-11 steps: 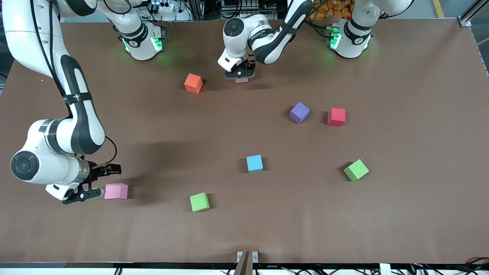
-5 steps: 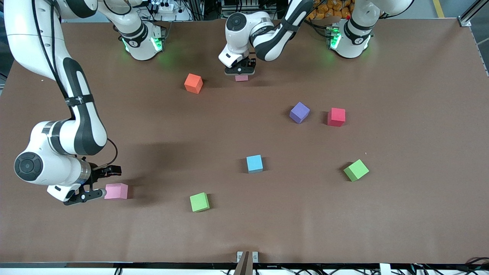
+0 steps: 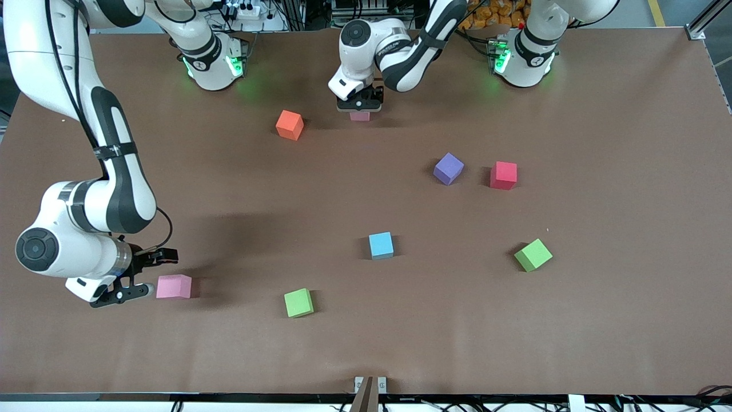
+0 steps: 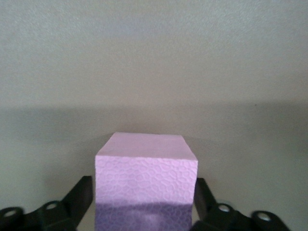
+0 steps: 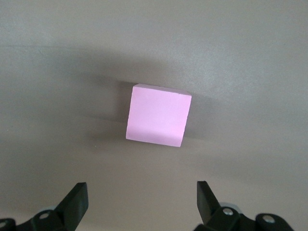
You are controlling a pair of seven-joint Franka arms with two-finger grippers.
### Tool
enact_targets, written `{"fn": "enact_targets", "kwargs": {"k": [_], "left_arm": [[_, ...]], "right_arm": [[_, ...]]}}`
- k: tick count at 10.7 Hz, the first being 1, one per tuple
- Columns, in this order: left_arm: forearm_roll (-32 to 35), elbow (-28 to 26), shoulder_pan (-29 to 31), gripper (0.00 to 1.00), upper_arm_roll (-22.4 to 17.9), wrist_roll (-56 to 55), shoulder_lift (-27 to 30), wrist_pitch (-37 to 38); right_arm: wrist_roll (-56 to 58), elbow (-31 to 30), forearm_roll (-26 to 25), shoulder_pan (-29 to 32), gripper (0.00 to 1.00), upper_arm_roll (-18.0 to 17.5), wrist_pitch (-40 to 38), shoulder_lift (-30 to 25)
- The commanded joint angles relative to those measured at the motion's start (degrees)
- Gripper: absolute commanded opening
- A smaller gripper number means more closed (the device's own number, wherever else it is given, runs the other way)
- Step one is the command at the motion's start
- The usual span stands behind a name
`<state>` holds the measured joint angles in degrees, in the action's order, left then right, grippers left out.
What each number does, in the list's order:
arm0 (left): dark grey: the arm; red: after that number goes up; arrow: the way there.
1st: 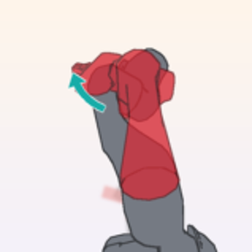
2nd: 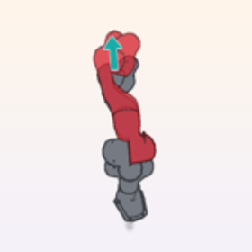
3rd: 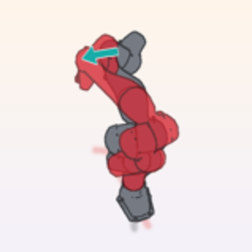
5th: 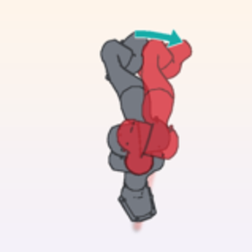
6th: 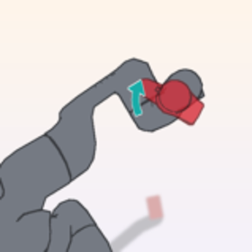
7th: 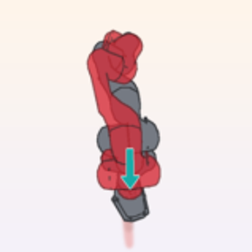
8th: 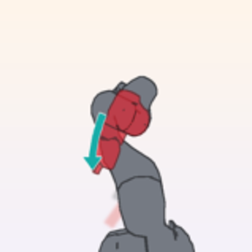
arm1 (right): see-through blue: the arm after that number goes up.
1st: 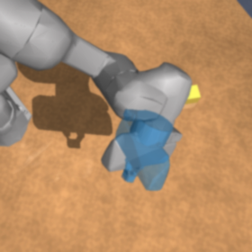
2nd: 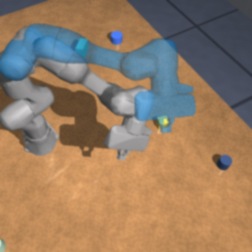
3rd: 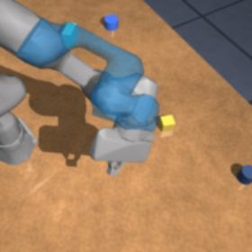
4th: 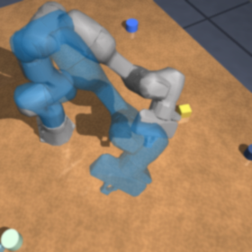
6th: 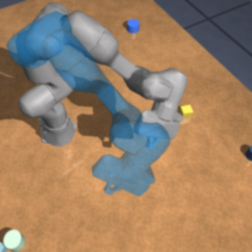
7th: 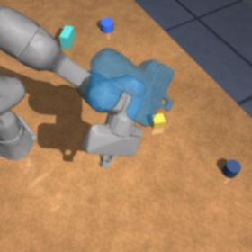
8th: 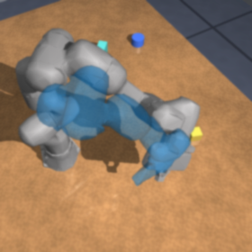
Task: Arrange blocks into number 1
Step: 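Set the pink cube down with the left gripper to start the line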
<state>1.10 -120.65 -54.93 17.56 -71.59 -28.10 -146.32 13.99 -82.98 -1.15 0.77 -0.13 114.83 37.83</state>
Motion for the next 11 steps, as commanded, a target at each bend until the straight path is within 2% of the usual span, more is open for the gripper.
{"fn": "enact_targets", "kwargs": {"k": [1,4,6,9,11], "left_arm": [[1.5,0.1,0.0,1.00,0.0,-2.2,0.2,-1.2],[1.5,0.2,2.9,1.00,-0.4,-4.8,4.7,-0.2],[1.4,0.3,4.0,1.00,-1.2,-4.7,9.4,5.1],[1.5,0.4,10.0,1.00,-1.2,-1.6,16.0,11.0],[1.5,2.0,15.7,1.00,-1.2,5.4,19.1,15.3]], "right_arm": [[0.3,1.4,-0.2,0.4,1.00,-0.4,-0.3,0.8],[0.6,1.5,-1.0,-0.2,1.00,-0.3,0.2,0.9],[2.6,1.3,-2.4,0.6,1.00,-0.3,4.0,2.1],[4.9,1.2,-2.5,1.4,1.00,-0.2,5.8,3.0],[4.8,1.2,-2.4,1.3,1.00,-0.2,6.2,3.5]]}}
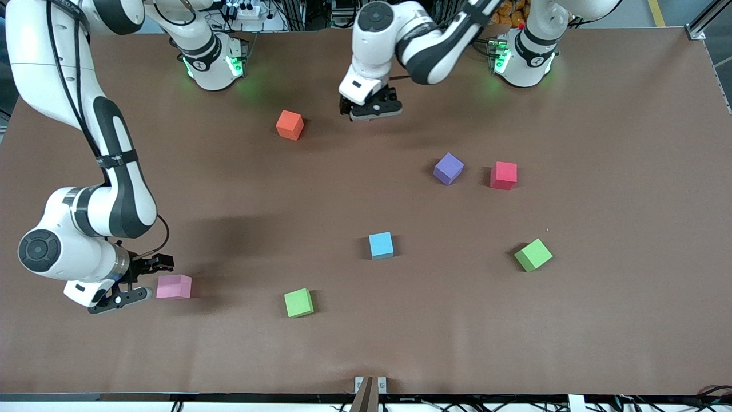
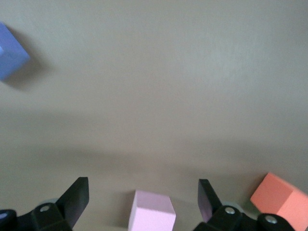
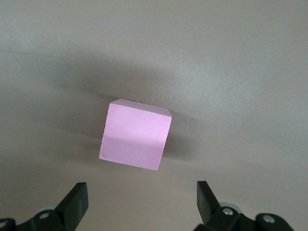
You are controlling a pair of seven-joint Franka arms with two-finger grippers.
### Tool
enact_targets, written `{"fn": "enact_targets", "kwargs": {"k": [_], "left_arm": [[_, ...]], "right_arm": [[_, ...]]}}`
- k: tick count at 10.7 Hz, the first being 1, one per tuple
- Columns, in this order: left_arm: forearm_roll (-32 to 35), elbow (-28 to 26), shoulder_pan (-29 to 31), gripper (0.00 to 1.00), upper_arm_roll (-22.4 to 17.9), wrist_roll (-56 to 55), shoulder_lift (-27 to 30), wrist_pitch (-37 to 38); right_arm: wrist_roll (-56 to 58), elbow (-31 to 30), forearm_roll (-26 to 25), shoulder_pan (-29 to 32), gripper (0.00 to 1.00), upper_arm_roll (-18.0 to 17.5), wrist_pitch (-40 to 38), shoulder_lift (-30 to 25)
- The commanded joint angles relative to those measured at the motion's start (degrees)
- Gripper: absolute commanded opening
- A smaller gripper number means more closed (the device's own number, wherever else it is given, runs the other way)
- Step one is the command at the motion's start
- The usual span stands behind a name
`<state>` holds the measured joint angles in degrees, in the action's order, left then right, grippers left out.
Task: Arrange blocks into number 1
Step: 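Move the left gripper to the purple cube while the right gripper lowers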
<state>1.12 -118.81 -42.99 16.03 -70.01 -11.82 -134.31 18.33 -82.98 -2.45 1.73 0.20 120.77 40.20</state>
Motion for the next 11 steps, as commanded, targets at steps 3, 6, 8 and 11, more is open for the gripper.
{"fn": "enact_targets", "kwargs": {"k": [3,6,8,11], "left_arm": [[0.6,4.0,13.7,1.00,-0.2,17.9,4.5,10.2],[0.6,3.9,17.0,1.00,-6.3,25.3,4.7,11.3],[0.6,3.5,20.4,1.00,-8.3,35.3,4.3,11.4],[0.6,3.2,22.2,1.00,-10.7,38.3,2.0,10.8]], "right_arm": [[0.6,1.2,-1.0,0.3,1.00,-0.5,3.5,1.8],[0.4,1.2,-0.5,0.2,1.00,-0.6,7.4,3.2],[0.4,1.2,-0.5,0.0,1.00,-0.6,8.2,3.7],[0.4,1.3,-0.5,0.0,1.00,-0.6,8.3,3.9]]}}
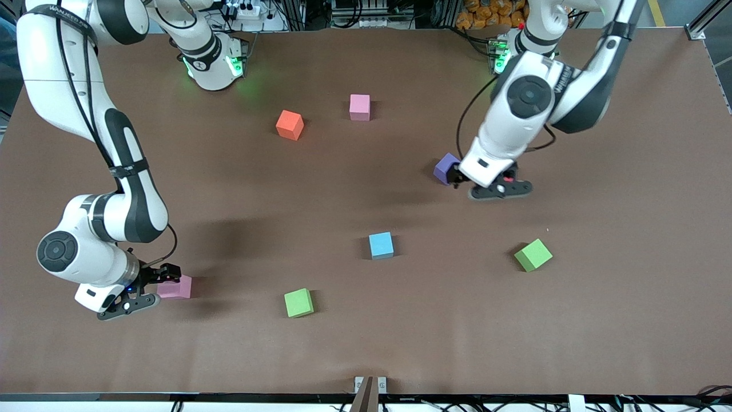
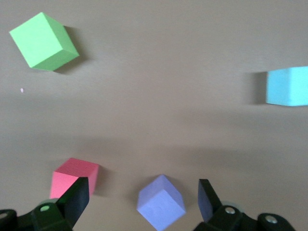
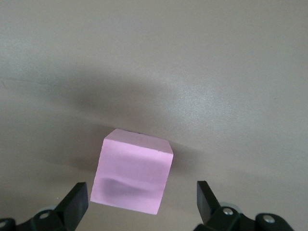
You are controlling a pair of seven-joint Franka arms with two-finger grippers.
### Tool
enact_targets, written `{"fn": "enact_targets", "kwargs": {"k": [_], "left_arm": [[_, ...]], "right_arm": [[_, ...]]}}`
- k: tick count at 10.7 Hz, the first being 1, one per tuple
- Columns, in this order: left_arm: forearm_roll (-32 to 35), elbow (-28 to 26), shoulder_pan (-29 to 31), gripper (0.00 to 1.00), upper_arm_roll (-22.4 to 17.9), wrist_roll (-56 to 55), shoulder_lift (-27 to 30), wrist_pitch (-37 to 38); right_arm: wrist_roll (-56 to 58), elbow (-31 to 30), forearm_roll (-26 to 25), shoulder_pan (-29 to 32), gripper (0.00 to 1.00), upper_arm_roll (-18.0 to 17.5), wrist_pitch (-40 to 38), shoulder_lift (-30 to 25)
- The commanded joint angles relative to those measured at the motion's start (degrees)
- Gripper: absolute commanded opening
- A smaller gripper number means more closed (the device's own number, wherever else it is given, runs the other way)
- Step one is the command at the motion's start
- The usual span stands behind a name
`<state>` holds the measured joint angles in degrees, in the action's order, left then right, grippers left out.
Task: Arrange blocks into number 1
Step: 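Move the left gripper to the purple cube while the right gripper lowers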
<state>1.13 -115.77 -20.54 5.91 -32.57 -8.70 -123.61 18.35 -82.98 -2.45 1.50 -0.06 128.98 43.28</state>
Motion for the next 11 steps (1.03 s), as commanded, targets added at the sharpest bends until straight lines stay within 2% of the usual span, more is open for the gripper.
{"fn": "enact_targets", "kwargs": {"k": [1,2,3,6,7,9,11], "left_arm": [[0.6,0.2,-0.3,1.00,-0.6,1.7,-1.7,0.0],[0.7,0.1,0.4,1.00,-0.8,2.8,-2.4,-0.3],[0.5,0.1,1.0,1.00,-2.7,2.9,-3.9,-1.3],[0.5,-0.9,0.3,1.00,-3.0,5.3,-6.3,-2.6],[0.7,-1.4,-0.3,1.00,-2.7,5.7,-6.2,-2.6],[0.7,-3.2,-1.3,1.00,-0.2,16.9,-5.7,-2.6],[0.8,-5.6,-1.3,1.00,2.7,25.1,-4.5,-2.7]], "right_arm": [[0.4,1.3,-0.4,0.3,1.00,-0.4,0.6,0.8],[0.4,1.3,-0.2,0.3,1.00,-0.4,1.8,0.9],[0.5,1.3,-0.2,0.3,1.00,-0.5,3.2,1.1],[0.4,1.2,0.1,0.3,1.00,-0.5,6.2,2.3],[-0.1,1.2,1.3,0.5,1.00,-0.6,6.4,2.3],[0.5,1.1,6.6,0.7,1.00,-0.5,6.4,3.2],[0.4,0.8,6.8,0.8,1.00,-0.5,6.5,4.3]]}}
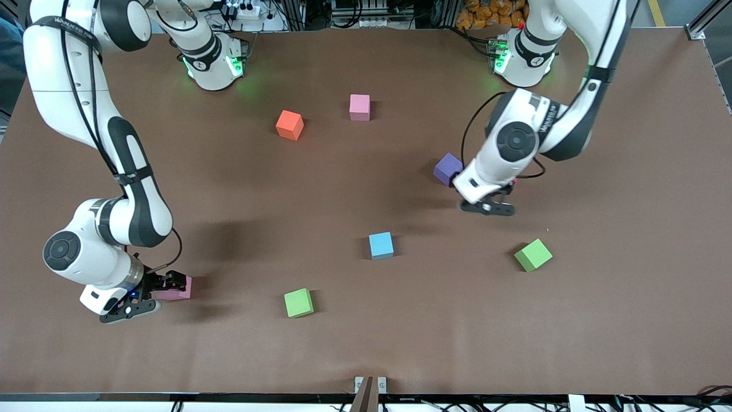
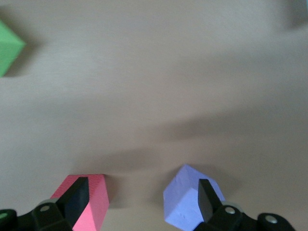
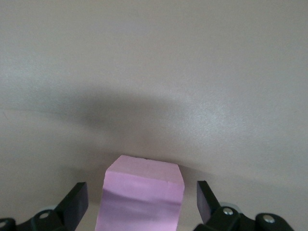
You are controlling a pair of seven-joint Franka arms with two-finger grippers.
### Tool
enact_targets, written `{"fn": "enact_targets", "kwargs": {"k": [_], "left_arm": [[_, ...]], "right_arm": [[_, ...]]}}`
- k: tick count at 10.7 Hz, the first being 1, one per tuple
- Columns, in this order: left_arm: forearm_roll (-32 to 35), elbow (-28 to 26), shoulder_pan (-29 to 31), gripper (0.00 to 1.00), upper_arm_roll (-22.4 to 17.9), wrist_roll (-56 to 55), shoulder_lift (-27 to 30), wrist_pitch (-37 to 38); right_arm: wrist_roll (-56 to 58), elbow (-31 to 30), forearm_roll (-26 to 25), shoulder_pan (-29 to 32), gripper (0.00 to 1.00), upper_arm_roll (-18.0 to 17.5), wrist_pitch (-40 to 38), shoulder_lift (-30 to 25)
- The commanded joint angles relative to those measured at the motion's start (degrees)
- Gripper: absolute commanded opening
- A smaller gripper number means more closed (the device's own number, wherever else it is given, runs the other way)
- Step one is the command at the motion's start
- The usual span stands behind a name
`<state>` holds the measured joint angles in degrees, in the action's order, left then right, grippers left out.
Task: Arrange blocks into number 1
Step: 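Move the left gripper to the purple cube while the right gripper lowers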
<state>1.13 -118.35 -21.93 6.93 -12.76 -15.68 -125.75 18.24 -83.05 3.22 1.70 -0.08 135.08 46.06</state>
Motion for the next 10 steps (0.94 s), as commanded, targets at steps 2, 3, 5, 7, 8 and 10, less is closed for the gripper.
{"fn": "enact_targets", "kwargs": {"k": [2,3,5,7,8,10], "left_arm": [[1.3,-6.5,0.0,1.00,4.6,8.0,3.6,-2.1],[1.3,-9.0,0.0,1.00,6.4,8.5,4.8,-4.7],[1.5,-12.6,0.0,1.00,9.1,9.2,5.0,-10.3],[1.4,-15.8,0.1,1.00,9.2,15.0,4.9,-15.7],[1.4,-16.1,0.5,1.00,9.1,16.4,4.9,-15.8],[1.5,-16.2,0.6,1.00,9.0,17.2,4.7,-15.8]], "right_arm": [[0.7,0.7,0.8,1.1,1.00,-0.4,0.2,2.5],[0.7,0.4,0.6,1.3,1.00,-0.4,0.2,2.9],[0.8,0.3,0.6,1.3,0.78,-0.4,-0.2,3.2],[0.0,0.3,0.9,1.1,0.00,-0.4,-0.3,3.2],[0.0,0.3,1.0,1.1,0.00,-0.4,-0.4,3.2],[-0.1,0.4,1.0,0.8,0.00,-0.4,-3.1,2.6]]}}
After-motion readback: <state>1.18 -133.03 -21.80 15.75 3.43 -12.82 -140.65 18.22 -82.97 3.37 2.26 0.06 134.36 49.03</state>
